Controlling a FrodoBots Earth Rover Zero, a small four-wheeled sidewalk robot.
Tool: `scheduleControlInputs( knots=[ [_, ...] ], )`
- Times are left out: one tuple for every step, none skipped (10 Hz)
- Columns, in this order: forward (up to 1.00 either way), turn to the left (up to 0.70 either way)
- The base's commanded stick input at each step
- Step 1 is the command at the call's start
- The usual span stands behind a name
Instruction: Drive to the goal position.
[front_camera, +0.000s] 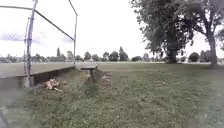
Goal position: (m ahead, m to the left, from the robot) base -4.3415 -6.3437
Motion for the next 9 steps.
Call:
scheduleControlInputs(
  knots=[
    [0.00, -0.70],
    [0.00, -0.70],
    [0.00, -0.70],
    [0.00, -0.70],
    [0.00, -0.70],
    [0.00, -0.70],
    [0.00, -0.70],
    [0.00, -0.70],
    [0.00, -0.70]
  ],
)
